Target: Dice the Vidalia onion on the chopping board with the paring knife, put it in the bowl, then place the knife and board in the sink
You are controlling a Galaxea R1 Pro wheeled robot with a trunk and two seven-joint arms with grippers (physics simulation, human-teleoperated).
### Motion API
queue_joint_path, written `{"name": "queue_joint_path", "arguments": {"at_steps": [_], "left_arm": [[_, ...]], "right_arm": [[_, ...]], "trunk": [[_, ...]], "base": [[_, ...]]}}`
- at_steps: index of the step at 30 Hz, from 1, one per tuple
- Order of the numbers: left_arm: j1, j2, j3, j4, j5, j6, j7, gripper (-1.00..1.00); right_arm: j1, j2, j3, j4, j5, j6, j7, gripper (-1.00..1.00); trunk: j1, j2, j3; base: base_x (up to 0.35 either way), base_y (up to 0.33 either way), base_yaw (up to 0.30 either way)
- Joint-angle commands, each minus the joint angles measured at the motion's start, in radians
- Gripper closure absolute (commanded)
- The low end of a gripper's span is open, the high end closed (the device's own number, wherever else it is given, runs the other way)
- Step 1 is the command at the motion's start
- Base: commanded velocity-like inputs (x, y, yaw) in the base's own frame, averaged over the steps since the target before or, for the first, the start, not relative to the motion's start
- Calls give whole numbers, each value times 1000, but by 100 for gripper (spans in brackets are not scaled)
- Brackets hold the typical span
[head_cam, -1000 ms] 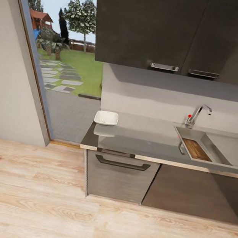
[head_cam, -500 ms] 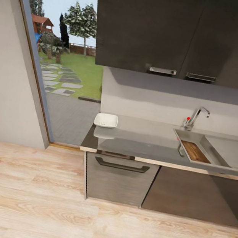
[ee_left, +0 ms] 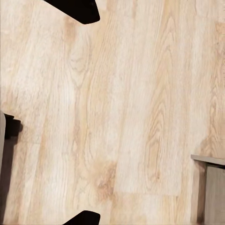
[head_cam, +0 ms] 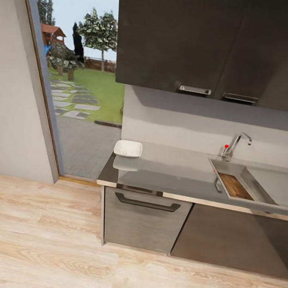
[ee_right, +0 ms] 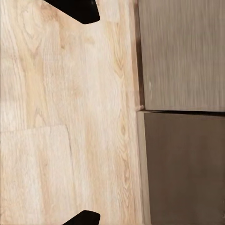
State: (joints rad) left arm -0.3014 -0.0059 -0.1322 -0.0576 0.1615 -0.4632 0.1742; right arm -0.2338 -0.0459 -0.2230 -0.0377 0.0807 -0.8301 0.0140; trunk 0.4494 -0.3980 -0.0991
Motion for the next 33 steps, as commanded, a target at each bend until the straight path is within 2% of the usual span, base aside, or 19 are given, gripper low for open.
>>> {"name": "queue_joint_path", "arguments": {"at_steps": [1, 24, 28, 31, 33], "left_arm": [[-1, 0, -9, 1, 9, -3, 4, -100], [-1, -2, -9, 15, 9, -3, 3, -100], [-1, 0, -10, 41, 9, 0, 3, -100], [-1, 2, -10, 115, 9, 2, 2, -100], [-1, 11, -10, 131, 10, 19, 2, -100]], "right_arm": [[-1, 0, -9, 1, 8, -3, 1, -100], [-1, 0, -9, 1, 8, -3, 1, -100], [-1, -12, -7, 9, 7, 5, -10, -100], [-1, -23, -5, 18, 7, 62, -58, -100], [2, -31, -4, 20, 7, 205, -91, -100]], "trunk": [[1, -2, 0], [1, -2, 36], [1, -2, 39], [1, -2, 40], [1, -2, 40]], "base": [[0, 0, 0], [0, 0, 0], [0, 0, 0], [0, 0, 0], [0, 0, 0]]}}
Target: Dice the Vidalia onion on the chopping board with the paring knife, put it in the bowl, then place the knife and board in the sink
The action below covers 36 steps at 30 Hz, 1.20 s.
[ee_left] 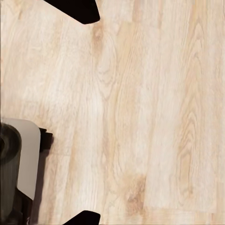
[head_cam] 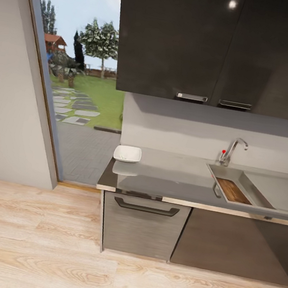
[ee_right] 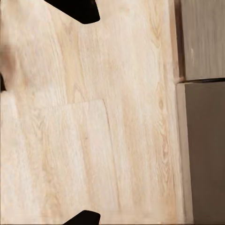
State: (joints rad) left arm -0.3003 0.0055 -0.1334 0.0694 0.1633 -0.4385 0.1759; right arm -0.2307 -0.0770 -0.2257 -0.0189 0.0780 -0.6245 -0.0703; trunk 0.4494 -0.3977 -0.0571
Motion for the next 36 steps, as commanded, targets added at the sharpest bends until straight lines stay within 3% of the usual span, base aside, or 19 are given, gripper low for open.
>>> {"name": "queue_joint_path", "arguments": {"at_steps": [1, 2, 5, 8, 12, 16, 20, 21, 24, 26, 36], "left_arm": [[-1, 5, -9, 7, 8, 14, 0, -100], [2, 9, -9, 10, 8, 61, -3, -100], [42, 14, -9, 13, 10, 189, -49, -100], [92, 14, -9, 14, 10, 244, -100, -100], [165, 14, -7, 13, 21, 268, -113, -100], [174, 11, -3, 11, 71, 271, -92, -100], [177, 11, -3, 10, 85, 272, -85, -100], [177, 11, -3, 9, 85, 273, -85, -100], [177, 14, -4, 9, 85, 270, -88, -100], [178, 14, -5, 8, 85, 266, -88, -100], [178, 13, -5, 6, 83, 261, -88, -100]], "right_arm": [[0, -7, -1, 1, 9, 76, -11, -100], [1, -16, -1, 2, 9, 189, -14, -100], [7, -25, 0, 3, 9, 331, -9, -100], [24, -27, 0, 3, 9, 385, -8, -100], [31, -28, -1, -2, 10, 498, -5, -100], [32, -27, 0, -7, 12, 509, -10, -100], [32, -18, 0, -13, 9, 511, -10, -100], [32, -8, 0, -14, 8, 511, -9, -100], [32, 66, 0, -15, 8, 511, -7, -100], [32, 89, 0, -14, 7, 511, -6, -100], [33, 96, 1, -15, 10, 511, -6, -100]], "trunk": [[1, -2, -2], [1, -2, -2], [1, -2, -2], [1, -2, -2], [1, -2, -2], [1, -2, -2], [1, -2, -2], [1, -2, -2], [1, -2, -2], [1, -2, -2], [1, -2, -2]], "base": [[0, 0, 0], [0, 0, 0], [0, 0, 0], [0, 0, 0], [0, 0, 0], [0, 0, 0], [0, 0, 0], [0, 0, 0], [0, 0, 0], [0, 0, 0], [0, 0, 0]]}}
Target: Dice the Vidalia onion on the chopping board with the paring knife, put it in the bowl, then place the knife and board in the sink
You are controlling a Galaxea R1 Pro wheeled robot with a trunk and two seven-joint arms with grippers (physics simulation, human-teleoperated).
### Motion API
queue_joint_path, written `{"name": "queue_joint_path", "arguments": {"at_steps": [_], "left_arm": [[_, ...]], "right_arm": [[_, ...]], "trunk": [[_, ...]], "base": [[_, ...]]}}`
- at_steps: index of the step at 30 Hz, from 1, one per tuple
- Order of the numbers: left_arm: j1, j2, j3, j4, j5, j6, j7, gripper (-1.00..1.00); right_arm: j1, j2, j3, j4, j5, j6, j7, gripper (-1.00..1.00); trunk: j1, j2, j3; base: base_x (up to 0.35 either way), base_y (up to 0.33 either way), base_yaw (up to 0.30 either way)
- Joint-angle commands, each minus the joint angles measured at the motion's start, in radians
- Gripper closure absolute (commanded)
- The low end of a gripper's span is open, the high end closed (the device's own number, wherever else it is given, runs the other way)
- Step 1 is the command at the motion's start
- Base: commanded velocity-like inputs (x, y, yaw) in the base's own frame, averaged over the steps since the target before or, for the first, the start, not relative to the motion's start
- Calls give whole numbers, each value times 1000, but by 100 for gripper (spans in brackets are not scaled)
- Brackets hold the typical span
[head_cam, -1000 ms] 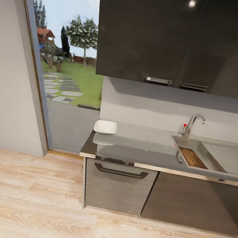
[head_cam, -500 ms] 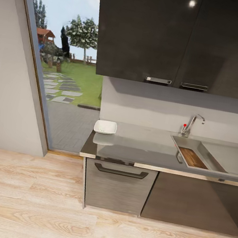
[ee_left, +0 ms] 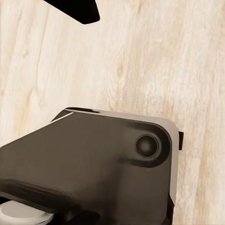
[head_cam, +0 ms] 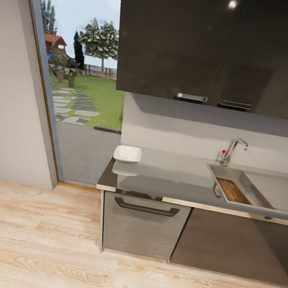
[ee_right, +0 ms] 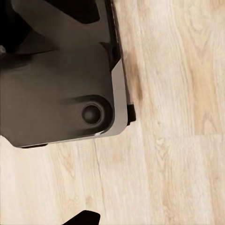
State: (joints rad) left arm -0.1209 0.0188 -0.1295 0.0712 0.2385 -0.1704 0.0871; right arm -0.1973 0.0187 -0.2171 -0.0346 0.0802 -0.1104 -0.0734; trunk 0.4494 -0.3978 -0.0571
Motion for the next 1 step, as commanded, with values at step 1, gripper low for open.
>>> {"name": "queue_joint_path", "arguments": {"at_steps": [1], "left_arm": [[-2, 0, -9, 4, 8, -7, 0, -100]], "right_arm": [[-1, 2, -8, 1, 7, -3, -3, -100]], "trunk": [[1, -2, -2]], "base": [[0, 0, 0]]}}
